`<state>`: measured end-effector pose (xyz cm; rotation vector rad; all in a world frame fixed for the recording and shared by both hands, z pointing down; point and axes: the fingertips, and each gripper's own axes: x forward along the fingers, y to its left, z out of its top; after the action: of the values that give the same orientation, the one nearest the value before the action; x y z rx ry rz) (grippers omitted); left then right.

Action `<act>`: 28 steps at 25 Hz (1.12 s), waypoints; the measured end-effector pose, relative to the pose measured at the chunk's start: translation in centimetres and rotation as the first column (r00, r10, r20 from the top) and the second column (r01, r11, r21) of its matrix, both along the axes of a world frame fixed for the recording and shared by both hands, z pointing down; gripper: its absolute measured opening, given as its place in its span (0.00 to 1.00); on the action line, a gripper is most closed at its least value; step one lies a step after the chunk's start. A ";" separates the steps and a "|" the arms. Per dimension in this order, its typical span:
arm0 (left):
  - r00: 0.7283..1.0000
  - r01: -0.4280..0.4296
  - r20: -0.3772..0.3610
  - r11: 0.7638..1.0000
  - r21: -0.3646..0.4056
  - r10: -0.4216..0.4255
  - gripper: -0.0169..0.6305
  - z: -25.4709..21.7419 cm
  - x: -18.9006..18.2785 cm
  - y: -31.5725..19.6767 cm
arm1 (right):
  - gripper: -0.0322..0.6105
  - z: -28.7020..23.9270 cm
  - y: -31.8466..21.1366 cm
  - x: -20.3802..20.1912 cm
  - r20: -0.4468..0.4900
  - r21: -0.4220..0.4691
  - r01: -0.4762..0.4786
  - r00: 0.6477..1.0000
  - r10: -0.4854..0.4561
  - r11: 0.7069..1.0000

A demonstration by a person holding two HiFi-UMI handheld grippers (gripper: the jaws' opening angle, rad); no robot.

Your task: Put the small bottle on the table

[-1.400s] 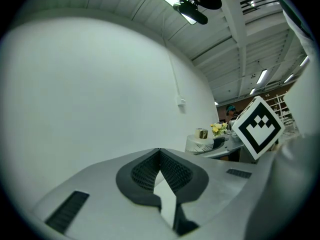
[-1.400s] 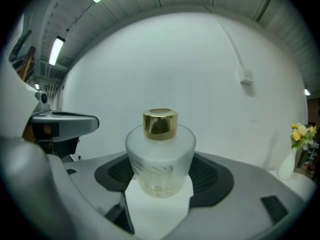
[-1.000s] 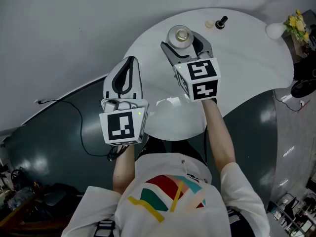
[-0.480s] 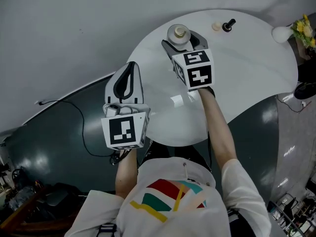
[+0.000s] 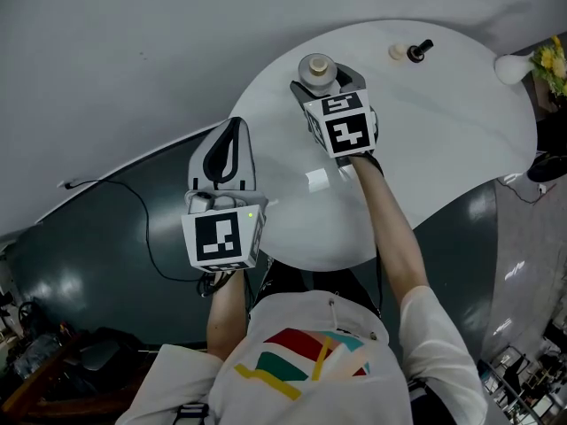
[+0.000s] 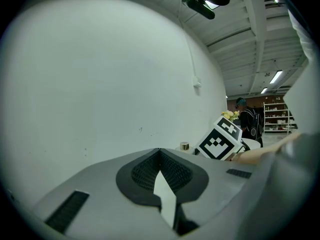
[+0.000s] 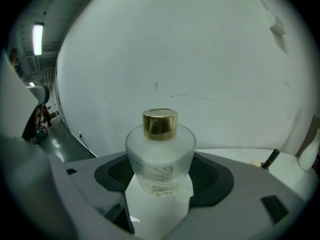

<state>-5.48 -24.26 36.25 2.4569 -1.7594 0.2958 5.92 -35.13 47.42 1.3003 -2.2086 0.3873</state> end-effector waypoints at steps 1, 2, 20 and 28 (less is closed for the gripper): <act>1.000 0.000 0.001 1.000 -0.005 0.000 0.05 0.2 0.0 0.0 | 0.58 0.5 -0.1 -0.1 -0.001 -0.012 0.000 1.000 0.000 1.000; 1.000 -0.001 0.004 1.000 -0.010 0.001 0.05 0.4 0.0 0.0 | 0.58 1.0 -0.3 -0.3 -0.004 -0.025 -0.001 1.000 0.001 1.000; 1.000 0.014 0.015 0.997 -0.081 -0.012 0.05 3.7 -1.4 -0.2 | 0.58 7.5 -2.1 -2.4 -0.036 -0.128 -0.017 0.999 0.013 0.992; 1.000 0.003 0.024 0.995 -0.103 -0.001 0.05 5.1 -0.9 -0.8 | 0.58 9.1 -3.0 -2.9 -0.043 -0.137 -0.003 0.999 -0.002 0.991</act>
<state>-6.38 -25.03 41.31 2.3897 -1.7104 0.4061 3.05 -38.11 56.49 1.2246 -2.1070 0.4980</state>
